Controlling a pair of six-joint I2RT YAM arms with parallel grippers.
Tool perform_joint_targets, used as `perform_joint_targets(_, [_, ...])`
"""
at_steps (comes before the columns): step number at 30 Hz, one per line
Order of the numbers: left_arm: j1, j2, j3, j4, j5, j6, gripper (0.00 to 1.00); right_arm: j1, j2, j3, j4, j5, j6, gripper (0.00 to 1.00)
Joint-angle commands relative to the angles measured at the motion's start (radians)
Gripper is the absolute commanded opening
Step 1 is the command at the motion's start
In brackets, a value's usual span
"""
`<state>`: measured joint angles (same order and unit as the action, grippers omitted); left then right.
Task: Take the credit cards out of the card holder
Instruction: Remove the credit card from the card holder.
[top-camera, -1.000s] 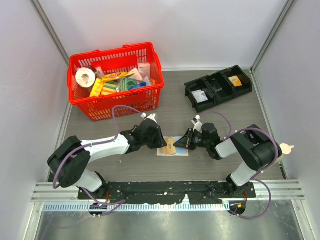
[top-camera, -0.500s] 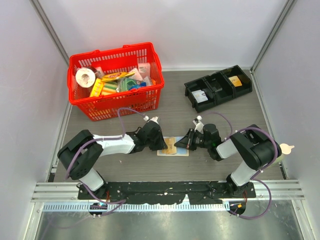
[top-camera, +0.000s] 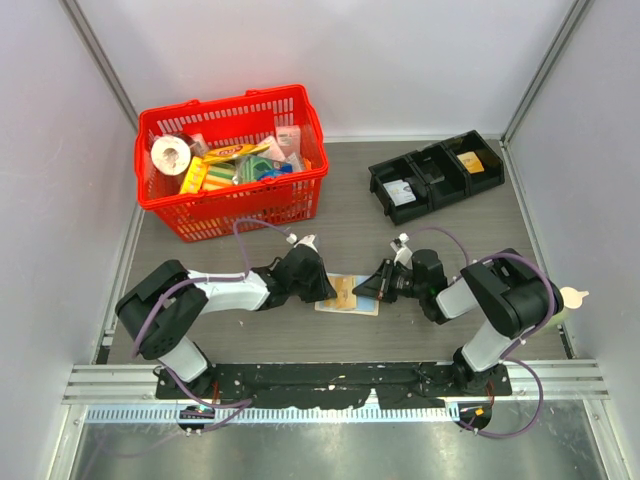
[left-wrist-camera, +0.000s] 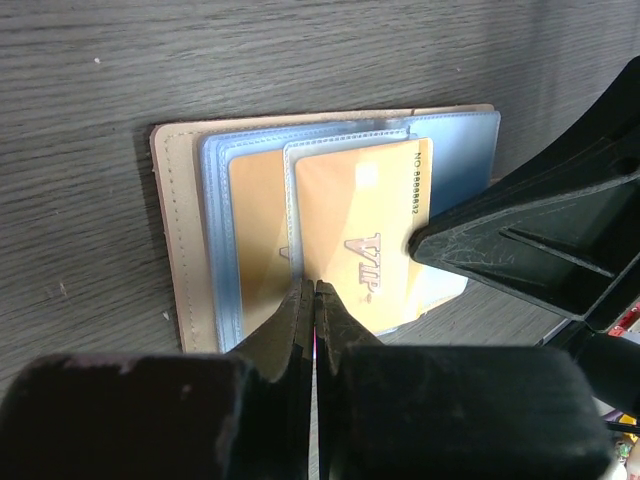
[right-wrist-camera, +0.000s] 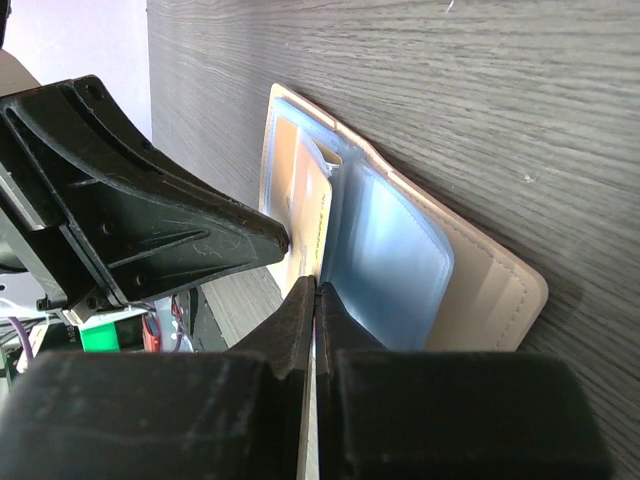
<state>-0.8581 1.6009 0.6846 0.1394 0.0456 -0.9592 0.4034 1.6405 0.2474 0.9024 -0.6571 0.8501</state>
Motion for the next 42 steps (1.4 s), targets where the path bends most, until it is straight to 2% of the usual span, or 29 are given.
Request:
perform_joint_targets(1, [-0.002, 0.034, -0.03, -0.073, -0.033, 0.017, 0.02, -0.009, 0.022, 0.0, 0.07, -0.015, 0.01, 0.07])
perform_joint_targets(4, [-0.002, 0.033, -0.028, -0.073, -0.035, 0.017, 0.02, -0.009, 0.038, 0.001, 0.093, -0.022, 0.018, 0.08])
perform_joint_targets(7, [-0.002, 0.031, -0.033, -0.072, -0.035, 0.017, 0.02, -0.008, 0.05, -0.008, 0.131, -0.022, 0.038, 0.02])
perform_joint_targets(12, [0.001, 0.027, -0.054, -0.043, -0.027, -0.006, 0.01, -0.04, 0.009, -0.042, 0.092, -0.01, 0.02, 0.01])
perform_joint_targets(20, [0.008, 0.024, -0.068, -0.011, -0.003, -0.032, 0.0, -0.116, -0.099, -0.043, -0.117, -0.016, -0.051, 0.01])
perform_joint_targets(24, [0.008, -0.05, -0.071, -0.004, -0.001, -0.003, 0.02, -0.123, -0.18, -0.02, -0.282, -0.012, -0.101, 0.01])
perform_joint_targets(31, [0.019, -0.229, -0.03, -0.129, -0.036, 0.111, 0.25, -0.123, -0.396, 0.039, -0.586, 0.057, -0.216, 0.01])
perform_joint_targets(33, [0.021, -0.291, -0.022, -0.165, -0.071, 0.149, 0.36, -0.123, -0.445, 0.052, -0.658, 0.073, -0.232, 0.01])
perform_joint_targets(36, [0.027, -0.378, -0.028, -0.176, -0.092, 0.233, 0.59, -0.124, -0.533, 0.067, -0.756, 0.094, -0.249, 0.01])
perform_joint_targets(42, [0.05, -0.535, -0.019, -0.211, -0.063, 0.431, 0.89, -0.123, -0.652, 0.161, -0.969, 0.131, -0.333, 0.01])
